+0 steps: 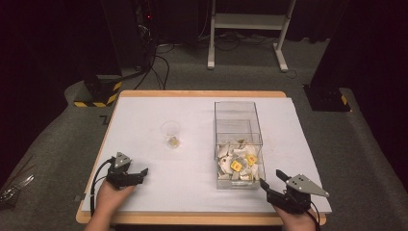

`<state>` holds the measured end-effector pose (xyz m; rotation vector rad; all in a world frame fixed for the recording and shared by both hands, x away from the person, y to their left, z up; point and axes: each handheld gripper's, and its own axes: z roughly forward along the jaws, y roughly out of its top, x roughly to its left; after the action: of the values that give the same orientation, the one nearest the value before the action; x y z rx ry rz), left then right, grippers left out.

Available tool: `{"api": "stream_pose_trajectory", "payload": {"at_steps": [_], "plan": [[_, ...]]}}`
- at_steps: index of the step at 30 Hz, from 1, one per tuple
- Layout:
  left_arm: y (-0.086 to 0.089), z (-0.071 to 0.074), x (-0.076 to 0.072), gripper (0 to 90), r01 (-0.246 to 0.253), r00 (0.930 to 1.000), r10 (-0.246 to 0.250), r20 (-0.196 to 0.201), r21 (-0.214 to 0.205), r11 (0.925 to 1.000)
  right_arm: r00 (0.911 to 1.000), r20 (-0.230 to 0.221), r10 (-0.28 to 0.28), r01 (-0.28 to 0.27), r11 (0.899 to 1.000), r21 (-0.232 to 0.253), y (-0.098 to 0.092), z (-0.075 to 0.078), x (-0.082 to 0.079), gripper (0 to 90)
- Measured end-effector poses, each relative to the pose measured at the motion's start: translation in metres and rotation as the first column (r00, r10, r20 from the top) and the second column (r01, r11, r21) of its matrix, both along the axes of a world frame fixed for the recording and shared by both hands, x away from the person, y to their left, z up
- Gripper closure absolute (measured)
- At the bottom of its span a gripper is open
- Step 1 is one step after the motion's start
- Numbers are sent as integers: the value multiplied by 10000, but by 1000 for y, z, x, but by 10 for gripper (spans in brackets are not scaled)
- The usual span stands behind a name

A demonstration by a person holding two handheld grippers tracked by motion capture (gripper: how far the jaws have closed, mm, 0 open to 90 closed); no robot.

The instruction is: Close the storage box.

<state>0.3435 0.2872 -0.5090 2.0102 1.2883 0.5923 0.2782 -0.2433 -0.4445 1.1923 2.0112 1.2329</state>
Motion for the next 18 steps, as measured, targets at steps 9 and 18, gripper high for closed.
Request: {"api": "stream_pose_trajectory", "payload": {"at_steps": [9, 18], "plan": [[0, 0, 0, 182, 4, 10000, -4, -8, -1, 10000, 9995, -148, 270, -273, 9994, -212, 7, -9, 0, 334], [0, 0, 0, 182, -6, 10000, 6, -12, -36, 10000, 9991, -221, 360, -365, 9990, -249, 10, -15, 0, 331]]}}
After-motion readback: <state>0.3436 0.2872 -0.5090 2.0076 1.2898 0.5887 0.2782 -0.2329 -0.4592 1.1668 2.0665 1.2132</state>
